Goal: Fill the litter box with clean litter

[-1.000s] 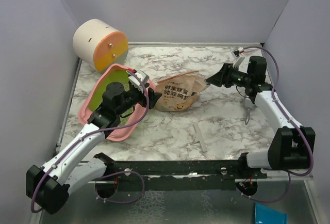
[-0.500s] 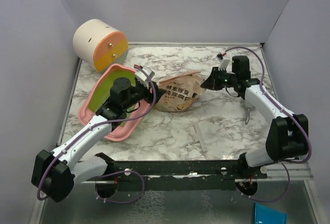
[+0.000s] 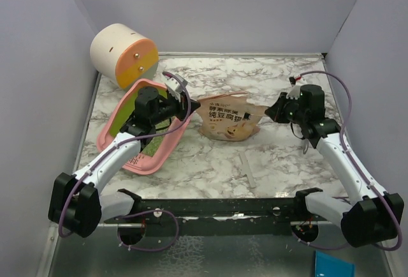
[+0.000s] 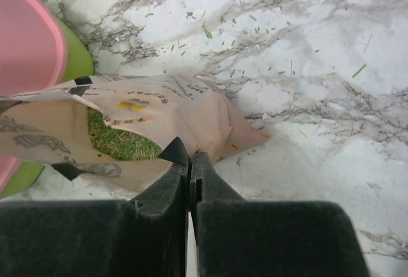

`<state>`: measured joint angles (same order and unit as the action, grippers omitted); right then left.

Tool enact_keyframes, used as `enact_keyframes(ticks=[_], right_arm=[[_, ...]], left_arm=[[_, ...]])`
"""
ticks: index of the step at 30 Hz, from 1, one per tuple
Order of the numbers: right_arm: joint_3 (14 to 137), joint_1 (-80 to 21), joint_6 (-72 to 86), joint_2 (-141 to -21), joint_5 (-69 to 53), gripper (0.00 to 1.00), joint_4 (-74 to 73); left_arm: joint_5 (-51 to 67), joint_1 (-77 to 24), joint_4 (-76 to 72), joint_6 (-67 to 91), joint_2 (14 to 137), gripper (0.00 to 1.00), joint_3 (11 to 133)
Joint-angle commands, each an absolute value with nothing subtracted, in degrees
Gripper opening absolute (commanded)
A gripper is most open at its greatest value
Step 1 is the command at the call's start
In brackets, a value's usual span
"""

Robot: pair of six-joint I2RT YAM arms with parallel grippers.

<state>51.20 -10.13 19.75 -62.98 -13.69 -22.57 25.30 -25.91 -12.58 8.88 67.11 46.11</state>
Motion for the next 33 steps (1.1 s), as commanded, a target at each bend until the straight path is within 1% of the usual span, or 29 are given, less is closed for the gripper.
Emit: enact_keyframes(ticks=[1, 3, 5, 10, 11, 12, 13, 14, 15, 17, 21, 25, 33], right_arm=[[47.05, -9.67, 20.53, -60.00, -9.76, 0.01, -24.60], [45.27, -9.62, 20.63, -59.24, -11.41, 0.01, -24.09], [44.30, -9.62, 20.23, -58.69, -14.18, 0.01, -23.54], [42.54, -9.67, 14.82, -56.28, -31.32, 0.01, -18.84], [41.86, -9.67, 15.10, -55.52, -32.79, 0.05, -17.79], [41.47, -9.67, 15.31, -54.85, -34.10, 0.15, -16.57], [40.92, -9.67, 15.67, -54.22, -35.35, 0.27, -15.31], [40.63, -9.67, 15.76, -53.56, -35.84, 0.36, -14.58], [40.65, -9.67, 15.65, -52.91, -35.97, 0.41, -14.06], [41.43, -9.66, 13.97, -51.40, -36.95, 0.47, -14.05], [42.24, -9.62, 12.08, -46.78, -34.20, 0.51, -14.31], [39.67, -9.65, 11.99, -43.36, -31.17, 0.52, -11.34], [34.38, -9.67, 9.01, -43.01, -24.83, 0.52, -4.24]], left_arm=[[35.61, -17.60, -22.85, 14.89, 68.71, 0.00, 46.84], [40.49, -13.40, -28.23, 20.22, 70.30, 0.00, 44.92], [44.80, -11.44, -32.14, 23.60, 72.41, 0.00, 44.48], [53.47, -11.07, -38.29, 27.45, 76.82, 0.00, 45.93], [54.68, -11.07, -39.57, 28.42, 77.44, 0.00, 46.17], [55.59, -11.07, -40.93, 29.33, 78.07, 0.00, 46.27], [56.04, -11.06, -41.69, 30.06, 78.54, 0.00, 46.50], [56.20, -11.05, -42.11, 30.40, 78.87, 0.00, 46.71], [56.54, -11.05, -42.39, 30.56, 79.19, 0.00, 46.87], [56.86, -11.01, -42.37, 30.85, 79.86, 0.00, 47.41], [56.04, -10.90, -42.38, 31.30, 80.79, 0.00, 47.66], [52.73, -10.23, -42.37, 33.31, 81.86, 0.00, 47.46], [45.53, -8.10, -42.36, 36.66, 82.80, 0.00, 46.73]])
